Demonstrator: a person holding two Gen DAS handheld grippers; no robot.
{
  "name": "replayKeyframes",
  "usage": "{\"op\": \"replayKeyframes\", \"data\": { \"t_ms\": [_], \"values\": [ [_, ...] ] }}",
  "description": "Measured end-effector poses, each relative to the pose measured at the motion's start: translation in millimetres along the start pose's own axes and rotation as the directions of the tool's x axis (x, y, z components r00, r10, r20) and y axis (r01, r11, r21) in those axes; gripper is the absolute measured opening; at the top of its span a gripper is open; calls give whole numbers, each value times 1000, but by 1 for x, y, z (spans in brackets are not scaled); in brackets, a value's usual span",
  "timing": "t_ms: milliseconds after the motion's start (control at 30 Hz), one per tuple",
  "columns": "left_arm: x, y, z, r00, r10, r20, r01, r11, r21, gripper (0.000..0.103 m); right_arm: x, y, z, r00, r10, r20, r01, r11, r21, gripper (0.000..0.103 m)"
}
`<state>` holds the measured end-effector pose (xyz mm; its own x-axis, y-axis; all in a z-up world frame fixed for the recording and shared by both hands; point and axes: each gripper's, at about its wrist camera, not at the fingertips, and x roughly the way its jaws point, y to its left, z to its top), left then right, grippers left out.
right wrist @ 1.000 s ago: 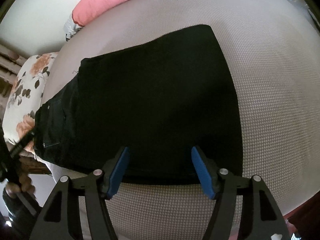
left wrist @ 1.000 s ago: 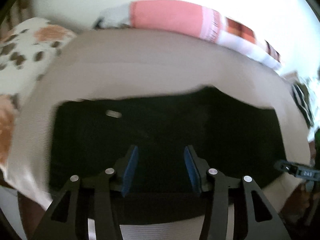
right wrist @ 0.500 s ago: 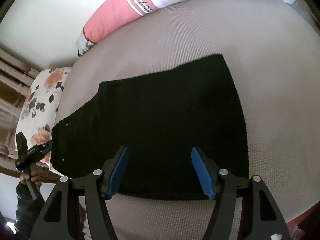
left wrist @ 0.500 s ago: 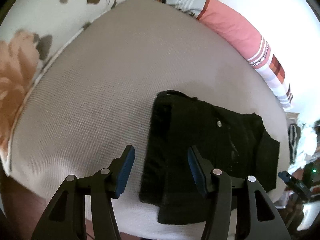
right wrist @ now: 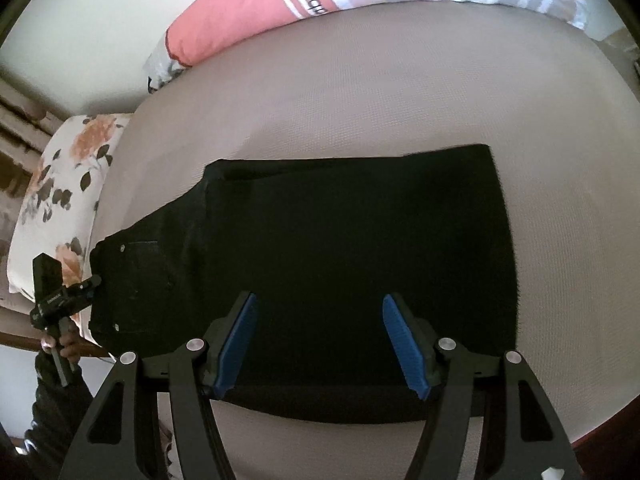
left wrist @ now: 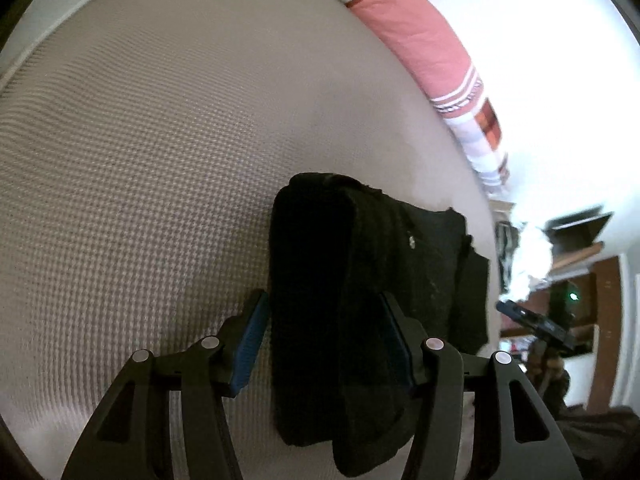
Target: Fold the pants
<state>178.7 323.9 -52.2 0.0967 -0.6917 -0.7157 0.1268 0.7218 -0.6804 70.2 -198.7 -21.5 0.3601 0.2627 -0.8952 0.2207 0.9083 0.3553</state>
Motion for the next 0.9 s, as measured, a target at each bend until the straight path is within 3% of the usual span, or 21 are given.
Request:
{"op": "replayKeyframes", "data": {
  "t_ms": [267,433,600,767,900],
  "values": [
    [11,10,16,987,-158,-39,159,987,1,54,9,26,8,999,30,10,-30,999,-23,64],
    [30,-1,17,981,-190,-30,190,981,28,43,10,23,5,999,50,18,-50,999,8,64],
    [28,-6,8,989,-137,58,140,989,-39,34,2,6,1,996,68,53,-71,996,62,64],
    [15,-38,-8,985,21,170,2,991,-131,24,-16,-24,-1,991,63,118,-76,991,111,64],
    [2,-75,-17,977,-4,214,42,984,-170,17,-30,-48,-6,983,66,173,-92,985,144,64]
  ]
}}
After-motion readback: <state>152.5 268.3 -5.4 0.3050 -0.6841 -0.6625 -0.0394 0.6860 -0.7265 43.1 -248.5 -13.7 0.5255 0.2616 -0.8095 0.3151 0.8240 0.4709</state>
